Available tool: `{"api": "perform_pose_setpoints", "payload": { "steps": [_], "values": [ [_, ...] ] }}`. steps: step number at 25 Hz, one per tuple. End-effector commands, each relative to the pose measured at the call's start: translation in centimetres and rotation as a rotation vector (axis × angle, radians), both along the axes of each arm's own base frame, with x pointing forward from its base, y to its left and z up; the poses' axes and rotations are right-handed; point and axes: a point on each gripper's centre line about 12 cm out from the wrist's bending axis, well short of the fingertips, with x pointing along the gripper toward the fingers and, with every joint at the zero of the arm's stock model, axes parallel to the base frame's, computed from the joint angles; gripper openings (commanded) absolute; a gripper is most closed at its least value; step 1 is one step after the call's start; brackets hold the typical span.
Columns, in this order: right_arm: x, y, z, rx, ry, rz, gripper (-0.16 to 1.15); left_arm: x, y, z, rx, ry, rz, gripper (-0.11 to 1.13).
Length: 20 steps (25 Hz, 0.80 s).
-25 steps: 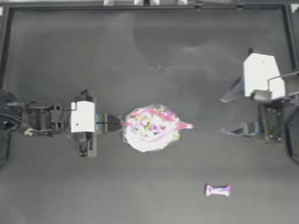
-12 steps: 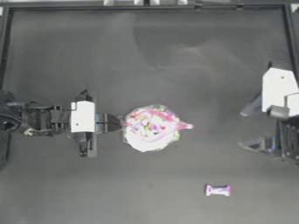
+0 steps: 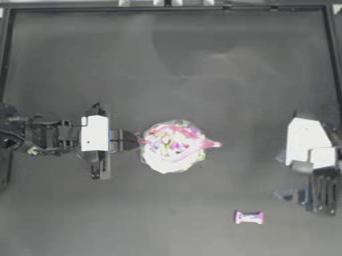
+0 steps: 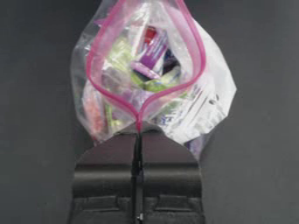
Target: Put candy in bag
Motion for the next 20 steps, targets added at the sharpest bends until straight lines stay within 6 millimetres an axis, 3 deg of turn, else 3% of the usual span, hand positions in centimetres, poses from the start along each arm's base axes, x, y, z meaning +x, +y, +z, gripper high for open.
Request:
{"api": "perform_pose_setpoints", "payload": {
  "steps": [1,20],
  "values": [
    [0.8,1.0,-0.4,0.016,-0.009,0.01,0.99,0.4,0.1,1.6,0.006,-0.052,0.001,0.04],
    [3.5,4.8,-6.7,0.055,0.073,0.012,0.98,0.5,0.2,1.5,0.008,-0.051,0.004,0.04]
  ]
}}
